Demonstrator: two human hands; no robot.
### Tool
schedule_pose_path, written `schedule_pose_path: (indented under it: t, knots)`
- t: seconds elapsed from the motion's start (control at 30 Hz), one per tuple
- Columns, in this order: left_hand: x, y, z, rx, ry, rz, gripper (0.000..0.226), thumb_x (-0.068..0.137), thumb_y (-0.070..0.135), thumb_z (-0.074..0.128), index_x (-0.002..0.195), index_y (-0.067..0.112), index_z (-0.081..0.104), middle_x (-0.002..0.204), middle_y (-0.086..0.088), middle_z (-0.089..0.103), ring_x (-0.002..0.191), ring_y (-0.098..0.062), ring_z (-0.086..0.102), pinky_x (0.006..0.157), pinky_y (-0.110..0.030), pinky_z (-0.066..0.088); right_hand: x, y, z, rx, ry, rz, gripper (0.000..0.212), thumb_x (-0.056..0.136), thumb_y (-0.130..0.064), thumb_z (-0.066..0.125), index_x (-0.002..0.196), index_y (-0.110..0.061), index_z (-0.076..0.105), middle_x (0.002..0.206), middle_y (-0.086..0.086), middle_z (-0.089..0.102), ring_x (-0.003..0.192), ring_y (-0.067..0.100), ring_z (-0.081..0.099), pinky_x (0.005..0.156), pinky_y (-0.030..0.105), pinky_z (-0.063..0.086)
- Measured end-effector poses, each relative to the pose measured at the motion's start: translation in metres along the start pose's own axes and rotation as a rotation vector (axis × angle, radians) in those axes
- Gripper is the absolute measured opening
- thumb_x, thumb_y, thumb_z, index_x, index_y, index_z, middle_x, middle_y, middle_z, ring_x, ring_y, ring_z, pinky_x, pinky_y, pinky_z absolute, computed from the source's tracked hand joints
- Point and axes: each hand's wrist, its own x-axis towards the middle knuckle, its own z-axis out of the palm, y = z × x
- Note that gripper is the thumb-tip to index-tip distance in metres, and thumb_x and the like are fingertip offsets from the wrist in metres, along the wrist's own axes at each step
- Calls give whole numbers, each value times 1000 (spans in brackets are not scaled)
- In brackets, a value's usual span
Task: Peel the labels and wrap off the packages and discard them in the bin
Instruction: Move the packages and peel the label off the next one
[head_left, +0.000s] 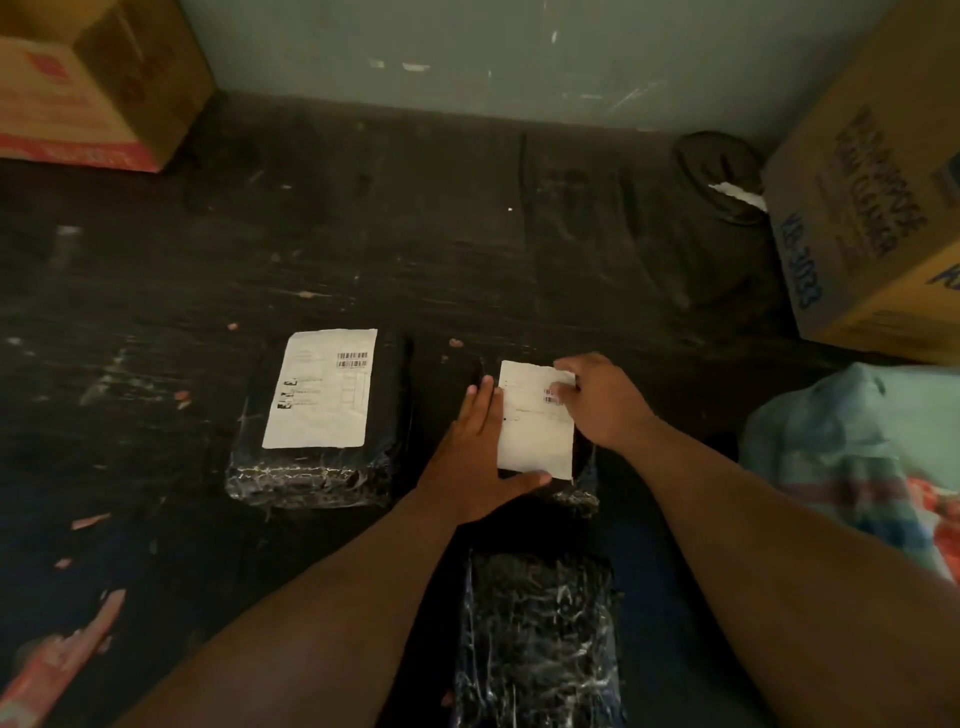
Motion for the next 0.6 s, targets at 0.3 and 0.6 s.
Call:
schedule_pose_path:
  t: [0.3,0.6]
  knots:
    - [-1,-3,15,-171,53,-34,134,77,70,73,161,16,-18,159,17,-41,147,-1,-34,126,-39,2,39,3,2,-148,-145,87,44,101,-33,51,144,-23,48,150,9,41,136,28,40,110,42,38]
    - [-6,5,14,-71,63,-93,139,70,79,72,162,18,-12,166,11,-30,153,-10,-23,125,-44,11,37,-3,1,-113,-59,81,25,93,-30,64,117,-25,69,122,5,56,110,22,57,94,42,52]
